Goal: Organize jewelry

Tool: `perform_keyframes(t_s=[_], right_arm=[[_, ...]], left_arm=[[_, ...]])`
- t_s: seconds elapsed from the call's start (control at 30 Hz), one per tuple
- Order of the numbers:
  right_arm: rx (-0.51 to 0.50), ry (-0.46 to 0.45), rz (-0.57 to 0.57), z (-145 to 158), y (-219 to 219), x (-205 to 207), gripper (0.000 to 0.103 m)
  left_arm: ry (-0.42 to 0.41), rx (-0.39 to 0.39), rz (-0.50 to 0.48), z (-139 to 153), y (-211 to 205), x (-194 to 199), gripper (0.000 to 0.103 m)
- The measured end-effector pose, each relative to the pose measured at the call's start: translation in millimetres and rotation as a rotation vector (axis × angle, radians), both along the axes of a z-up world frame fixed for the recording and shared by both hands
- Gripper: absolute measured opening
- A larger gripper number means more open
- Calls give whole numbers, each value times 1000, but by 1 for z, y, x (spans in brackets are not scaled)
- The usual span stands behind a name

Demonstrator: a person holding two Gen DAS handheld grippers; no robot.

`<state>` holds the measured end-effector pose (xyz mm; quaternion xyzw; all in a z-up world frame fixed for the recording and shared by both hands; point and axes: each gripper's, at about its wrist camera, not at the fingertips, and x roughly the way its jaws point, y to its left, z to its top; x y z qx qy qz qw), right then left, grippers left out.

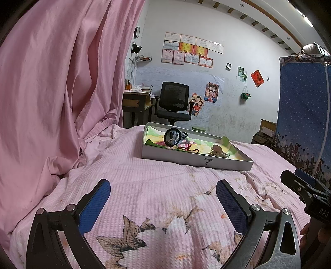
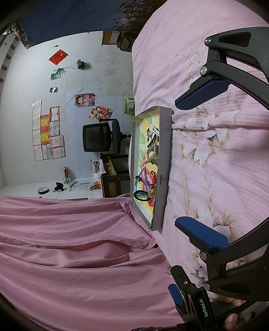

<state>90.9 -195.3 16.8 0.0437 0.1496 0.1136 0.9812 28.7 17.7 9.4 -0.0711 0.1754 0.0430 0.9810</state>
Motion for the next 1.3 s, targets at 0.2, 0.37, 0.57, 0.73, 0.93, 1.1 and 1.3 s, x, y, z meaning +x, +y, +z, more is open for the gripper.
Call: perform_keyframes(t_s=[0.2, 0.37, 0.57, 0.73, 0.93, 1.1, 1.3], right_arm=[[0, 0, 0, 0, 0, 0, 102], [0, 0, 0, 1, 0, 0, 102], [-1, 1, 0, 1, 0, 0, 102], [-1, 2, 0, 1, 0, 0, 102], [-1, 2, 0, 1, 0, 0, 102], [-1, 3, 0, 2, 0, 0, 102], [-1, 4, 0, 2, 0, 0, 102]], left_arm=[[0, 1, 0, 0, 0, 0, 103], [-1, 4, -2, 0, 0, 0, 103], [0, 8, -4, 0, 0, 0, 103], [3, 9, 1, 0, 0, 1, 103], [25, 32, 2, -5, -2, 5, 103], [25, 37, 6, -6, -4, 5, 103], [31, 27, 13, -6, 2, 5, 103]])
